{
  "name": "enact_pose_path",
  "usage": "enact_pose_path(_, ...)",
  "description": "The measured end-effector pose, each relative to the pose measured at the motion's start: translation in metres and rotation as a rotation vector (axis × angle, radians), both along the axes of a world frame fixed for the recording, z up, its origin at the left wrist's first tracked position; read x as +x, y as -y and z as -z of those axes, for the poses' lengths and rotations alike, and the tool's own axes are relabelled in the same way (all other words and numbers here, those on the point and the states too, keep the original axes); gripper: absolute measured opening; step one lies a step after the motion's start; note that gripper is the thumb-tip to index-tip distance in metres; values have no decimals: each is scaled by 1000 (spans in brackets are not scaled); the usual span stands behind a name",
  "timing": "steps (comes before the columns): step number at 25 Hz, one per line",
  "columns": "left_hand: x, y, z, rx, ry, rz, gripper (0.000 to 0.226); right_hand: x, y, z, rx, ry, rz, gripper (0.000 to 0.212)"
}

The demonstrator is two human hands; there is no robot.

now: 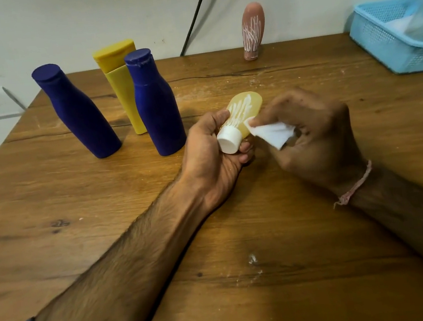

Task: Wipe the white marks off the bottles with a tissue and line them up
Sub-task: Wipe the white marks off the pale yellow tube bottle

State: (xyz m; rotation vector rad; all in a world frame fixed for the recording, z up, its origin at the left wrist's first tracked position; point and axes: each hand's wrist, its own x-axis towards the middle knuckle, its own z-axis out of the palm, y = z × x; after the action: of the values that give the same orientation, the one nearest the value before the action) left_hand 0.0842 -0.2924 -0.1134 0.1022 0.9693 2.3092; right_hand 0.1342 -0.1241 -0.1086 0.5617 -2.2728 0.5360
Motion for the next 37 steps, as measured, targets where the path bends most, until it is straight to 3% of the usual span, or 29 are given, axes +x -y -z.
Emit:
enact_pose_path(5, 3, 1, -1, -71, -99, -90, 46, 3, 2, 0, 54, -22, -107, 19)
enact_pose_path(8, 6, 1, -1, -90, -165, -120, 50, -1, -5, -2, -51, -25, 8, 21)
enact_pose_path(12, 8, 0, -4, -108, -162, -129, 44, 2, -1, 0, 45, -48, -109, 20)
enact_pose_path(16, 10, 0, -4, -127, -165, -110, 43, 1, -5, -3, -27, -44, 3, 23)
enact_pose_path(19, 10, 0, -4, -104, -158, -117, 42, 4, 1, 0, 53, -33, -108, 25)
enact_pose_path(23, 10, 1, -5, -133, -161, -119, 44, 0, -7, -4, -50, -34, 30, 22)
enact_pose_path(26, 11, 1, -6, -127, -158, -120, 41, 2, -4, -1, 44, -36, -95, 24)
enact_pose_path(30, 11, 2, -4, -137, -182, -107, 47, 0, -8, -6, -68, -77, 70, 18)
enact_pose_path(34, 12, 0, -3, -141, -202, -96, 45, 0, -11, -5, 22, -72, -61, 24)
enact_pose_path(37, 11, -1, -1, -152, -217, -100, 48, -3, -14, -6, -71, -76, 109, 29)
